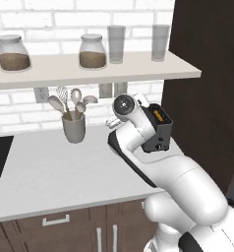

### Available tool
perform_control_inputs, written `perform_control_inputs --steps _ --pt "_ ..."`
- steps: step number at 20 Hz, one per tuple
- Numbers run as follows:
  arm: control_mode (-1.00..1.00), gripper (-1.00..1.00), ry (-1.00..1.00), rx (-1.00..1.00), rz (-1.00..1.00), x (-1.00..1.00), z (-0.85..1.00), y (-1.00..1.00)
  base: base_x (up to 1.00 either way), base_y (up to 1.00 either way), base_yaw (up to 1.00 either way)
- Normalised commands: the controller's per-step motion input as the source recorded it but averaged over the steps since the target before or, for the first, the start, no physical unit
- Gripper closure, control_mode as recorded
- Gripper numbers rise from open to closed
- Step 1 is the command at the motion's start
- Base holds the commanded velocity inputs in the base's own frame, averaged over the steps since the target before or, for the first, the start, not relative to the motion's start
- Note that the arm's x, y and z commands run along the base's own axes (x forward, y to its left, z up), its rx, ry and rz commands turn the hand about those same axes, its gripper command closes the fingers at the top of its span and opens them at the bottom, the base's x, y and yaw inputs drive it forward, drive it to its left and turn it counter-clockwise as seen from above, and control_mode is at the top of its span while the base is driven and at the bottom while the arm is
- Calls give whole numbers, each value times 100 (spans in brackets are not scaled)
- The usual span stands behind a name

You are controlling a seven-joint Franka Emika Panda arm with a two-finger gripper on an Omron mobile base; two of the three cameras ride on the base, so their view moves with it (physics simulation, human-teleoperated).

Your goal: Start the toaster. Once the lever pops up, take the bread to the plate on the dining counter.

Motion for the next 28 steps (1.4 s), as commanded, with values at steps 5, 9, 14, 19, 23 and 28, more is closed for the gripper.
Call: perform_control_inputs --steps 5,9,14,19,23,28 --pt "-100 -100 0 0 0 0 0 0 0 0 0" --pt "-100 -100 0 0 0 0 0 0 0 0 0" --pt "-100 -100 0 0 0 0 0 0 0 0 0" --pt "-100 -100 0 0 0 0 0 0 0 0 0" --pt "-100 -100 0 0 0 0 0 0 0 0 0" --pt "-100 -100 0 0 0 0 0 0 0 0 0"
